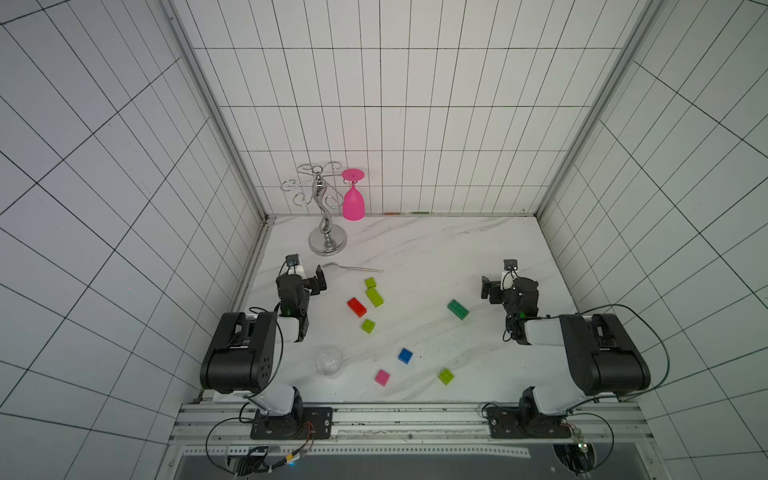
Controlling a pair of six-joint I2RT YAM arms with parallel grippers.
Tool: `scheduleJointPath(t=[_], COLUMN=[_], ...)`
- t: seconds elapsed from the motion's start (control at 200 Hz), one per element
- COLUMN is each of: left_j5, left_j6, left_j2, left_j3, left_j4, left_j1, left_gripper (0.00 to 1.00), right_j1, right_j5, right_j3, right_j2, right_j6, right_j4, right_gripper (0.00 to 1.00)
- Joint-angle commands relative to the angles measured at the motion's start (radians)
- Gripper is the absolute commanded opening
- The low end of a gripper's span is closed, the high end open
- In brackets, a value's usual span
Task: Assemble a spoon with lego
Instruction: Pick up the lego brick from the center of the board.
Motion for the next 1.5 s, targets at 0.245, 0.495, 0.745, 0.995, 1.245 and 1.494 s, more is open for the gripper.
scheduleJointPath(t=[0.245, 0.495, 0.745, 0.995, 1.245, 1.494], left_j5=[-0.006, -0.009, -0.025, -0.030, -0.051, -0.334], left_j6=[0.001, 0.002, 0.005, 0.001, 0.005, 0.102], left_j2=[-0.017, -0.019, -0.019, -0.016, -0.026, -0.217], left_j3=[-0.003, -0.004, -0.009, -0.003, -0.017, -0.064], left_j4=[0.009, 0.011, 0.021, 0.014, 0.027, 0.015], left_j1=[-0.002, -0.003, -0.010, -0.010, -0.017, -0.178], left_gripper=[0.99, 0.99, 0.99, 0.99, 0.99, 0.99], right_j1=[0.003, 0.003, 0.001, -0.062, -0.072, 0.024], right_j5=[0.000, 0.000, -0.002, -0.118, -0.051, 0.137], right_j3=[-0.007, -0.008, -0.007, 0.028, 0.048, 0.078], right_j2=[-0.021, -0.021, -0.021, -0.014, -0.010, -0.092], right_j6=[0.002, 0.002, 0.005, 0.048, 0.082, 0.044], right_j4=[0.016, 0.016, 0.015, -0.043, -0.076, -0.182], right_gripper=[0.99, 0.99, 0.99, 0.99, 0.99, 0.99])
